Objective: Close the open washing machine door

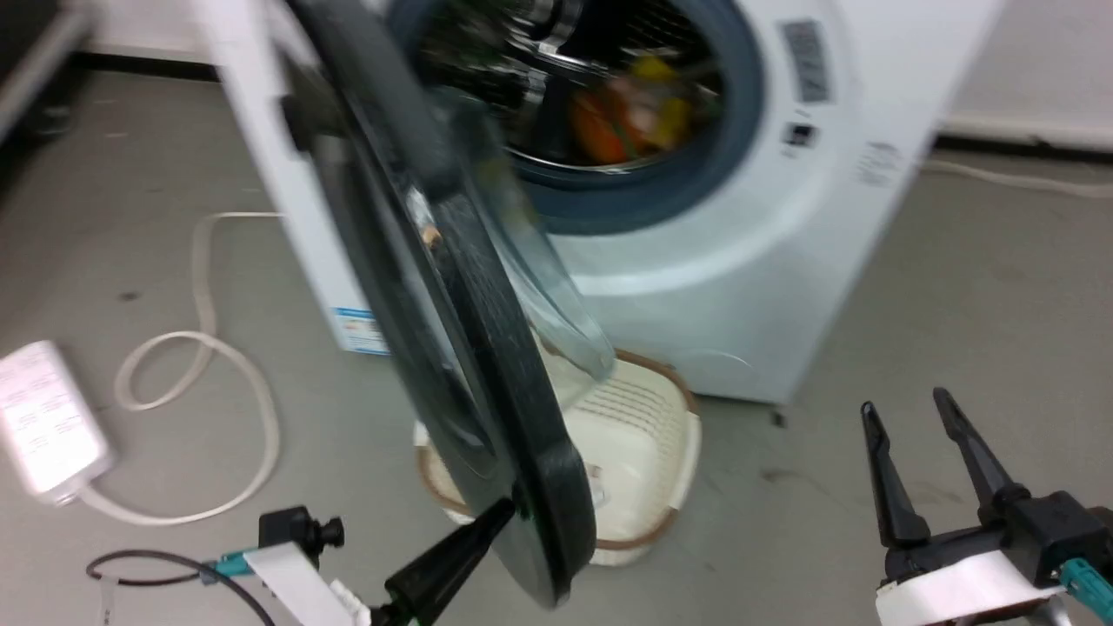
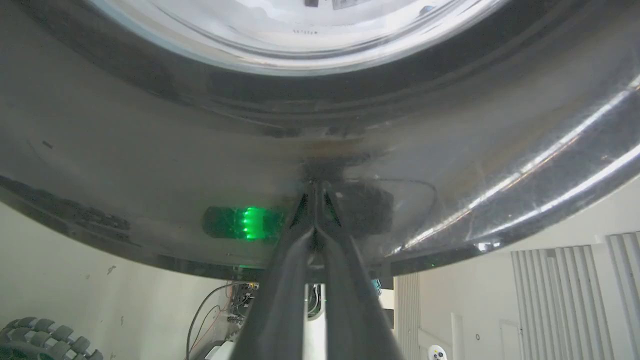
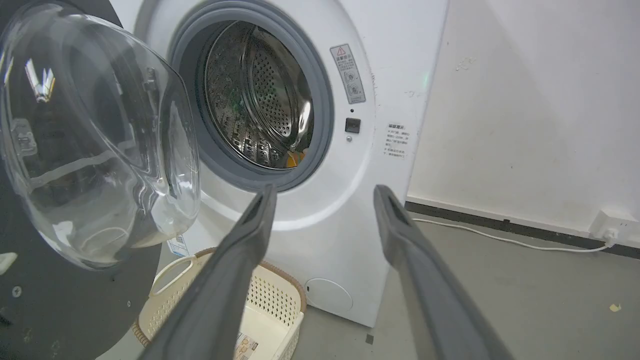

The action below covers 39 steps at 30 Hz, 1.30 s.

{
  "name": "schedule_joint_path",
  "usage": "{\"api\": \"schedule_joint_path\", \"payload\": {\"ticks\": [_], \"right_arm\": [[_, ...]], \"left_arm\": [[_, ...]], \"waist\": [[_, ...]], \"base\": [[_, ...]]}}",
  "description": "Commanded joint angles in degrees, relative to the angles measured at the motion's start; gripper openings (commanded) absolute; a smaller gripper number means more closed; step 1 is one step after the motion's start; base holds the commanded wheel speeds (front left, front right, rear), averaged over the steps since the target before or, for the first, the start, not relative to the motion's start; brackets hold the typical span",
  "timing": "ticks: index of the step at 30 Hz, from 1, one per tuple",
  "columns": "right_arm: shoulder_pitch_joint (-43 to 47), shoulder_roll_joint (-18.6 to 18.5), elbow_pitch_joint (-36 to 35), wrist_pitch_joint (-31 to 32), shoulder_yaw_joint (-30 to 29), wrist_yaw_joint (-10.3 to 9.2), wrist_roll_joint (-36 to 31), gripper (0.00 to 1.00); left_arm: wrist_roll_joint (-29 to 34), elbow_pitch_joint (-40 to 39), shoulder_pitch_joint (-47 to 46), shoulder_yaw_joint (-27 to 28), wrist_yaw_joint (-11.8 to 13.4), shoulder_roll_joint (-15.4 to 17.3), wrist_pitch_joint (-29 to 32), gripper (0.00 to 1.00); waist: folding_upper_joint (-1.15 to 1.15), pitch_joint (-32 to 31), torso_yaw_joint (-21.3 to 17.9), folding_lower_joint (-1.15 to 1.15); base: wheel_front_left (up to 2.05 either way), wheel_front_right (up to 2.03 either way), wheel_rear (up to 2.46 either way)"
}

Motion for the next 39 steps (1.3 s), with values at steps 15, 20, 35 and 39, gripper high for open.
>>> {"api": "schedule_joint_path", "payload": {"ticks": [15, 20, 35, 39], "right_arm": [[-2.6, 0.0, -2.2, -0.2, 0.4, -0.04, 4.3, 1.00], [-2.4, 0.0, -2.4, -0.2, 1.0, -0.04, 5.6, 1.00], [-2.6, 0.0, -2.0, -0.2, 1.7, -0.04, 5.5, 1.00], [-2.0, 0.0, -1.6, -0.2, 1.1, -0.04, 4.6, 1.00]], "left_arm": [[-1.1, 6.4, -18.0, -0.4, -2.2, -0.1, -11.1, 0.00], [-1.9, 10.5, -26.3, 0.0, -1.6, -0.1, -17.3, 0.00], [0.1, 23.4, -34.4, -2.2, -5.5, 0.2, -25.5, 0.00], [4.4, 20.9, -29.2, -5.1, -6.8, 1.8, -25.0, 0.00]], "waist": [[0.00, 12.5, -22.8, 0.00], [0.00, 13.7, -25.5, 0.00], [0.00, 11.0, -22.1, 0.00], [0.00, 7.9, -18.2, 0.00]], "base": [[0.00, 0.00, 0.00], [0.00, 0.00, 0.00], [0.00, 0.00, 0.00], [0.00, 0.00, 0.00]]}}
